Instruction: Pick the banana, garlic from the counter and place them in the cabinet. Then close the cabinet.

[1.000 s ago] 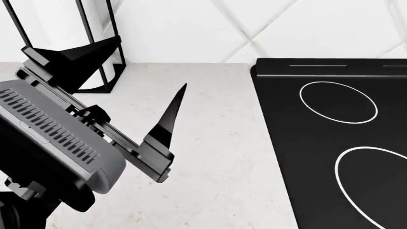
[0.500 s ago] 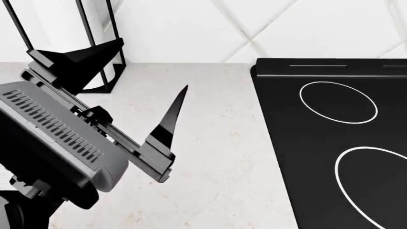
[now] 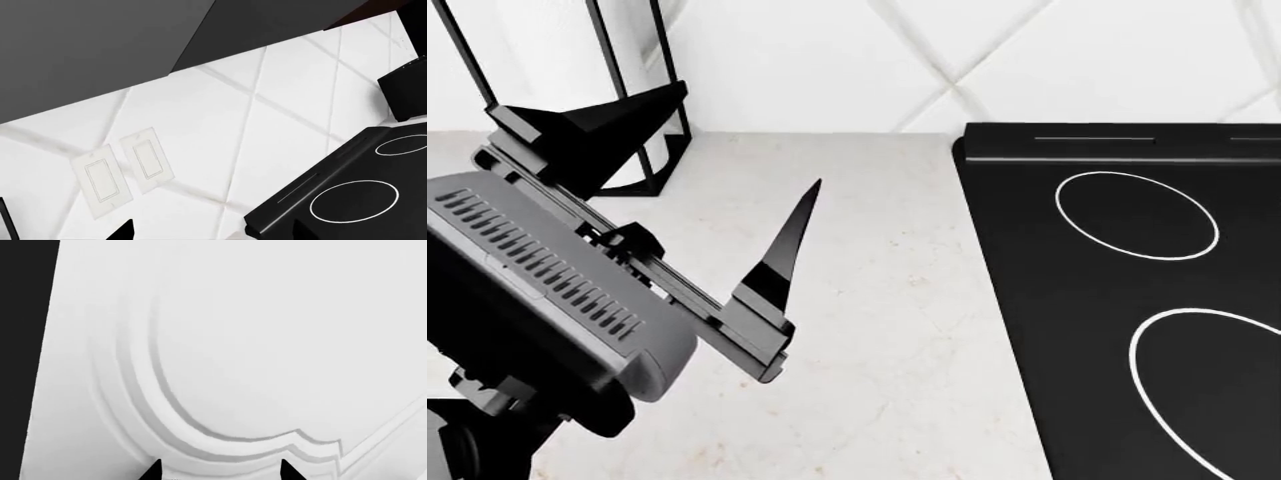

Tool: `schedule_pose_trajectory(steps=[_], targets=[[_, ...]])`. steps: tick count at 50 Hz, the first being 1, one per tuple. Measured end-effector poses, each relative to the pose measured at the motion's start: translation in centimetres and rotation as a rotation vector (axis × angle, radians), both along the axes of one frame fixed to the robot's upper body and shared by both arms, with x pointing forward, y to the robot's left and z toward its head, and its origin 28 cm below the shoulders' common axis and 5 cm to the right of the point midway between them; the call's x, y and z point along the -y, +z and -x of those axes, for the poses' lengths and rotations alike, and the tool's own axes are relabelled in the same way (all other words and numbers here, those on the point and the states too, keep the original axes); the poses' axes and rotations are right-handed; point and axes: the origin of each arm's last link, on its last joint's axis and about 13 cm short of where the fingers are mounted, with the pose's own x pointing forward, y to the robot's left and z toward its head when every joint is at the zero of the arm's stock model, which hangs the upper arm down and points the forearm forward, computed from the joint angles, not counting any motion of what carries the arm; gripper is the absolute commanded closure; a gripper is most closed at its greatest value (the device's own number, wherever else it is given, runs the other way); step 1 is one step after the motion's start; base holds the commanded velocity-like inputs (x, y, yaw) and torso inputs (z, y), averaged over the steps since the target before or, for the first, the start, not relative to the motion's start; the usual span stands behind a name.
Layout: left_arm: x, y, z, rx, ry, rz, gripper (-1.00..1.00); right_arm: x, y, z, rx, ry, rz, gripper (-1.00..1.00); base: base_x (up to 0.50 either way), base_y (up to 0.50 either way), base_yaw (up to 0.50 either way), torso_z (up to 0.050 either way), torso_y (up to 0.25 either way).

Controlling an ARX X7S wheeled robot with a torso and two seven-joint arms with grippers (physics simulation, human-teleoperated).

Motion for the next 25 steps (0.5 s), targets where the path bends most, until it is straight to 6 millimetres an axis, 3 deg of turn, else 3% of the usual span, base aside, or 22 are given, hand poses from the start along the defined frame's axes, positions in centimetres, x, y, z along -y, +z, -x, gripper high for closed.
schedule_pose_trajectory(steps=[13, 25], targets=[[-0.1, -0.1, 0.0, -0.002, 0.003, -0.002, -1.00, -1.8, -0.1, -1.2, -0.009, -0.100, 0.124, -1.00, 0.00, 0.00, 0.00, -0.001, 0.000], [-0.2, -0.3, -0.1, -0.007, 0.005, -0.005, -1.00, -2.1, -0.5, -4.3, -0.134, -0.094, 0.169, -1.00, 0.00, 0.00, 0.00, -0.003, 0.000]])
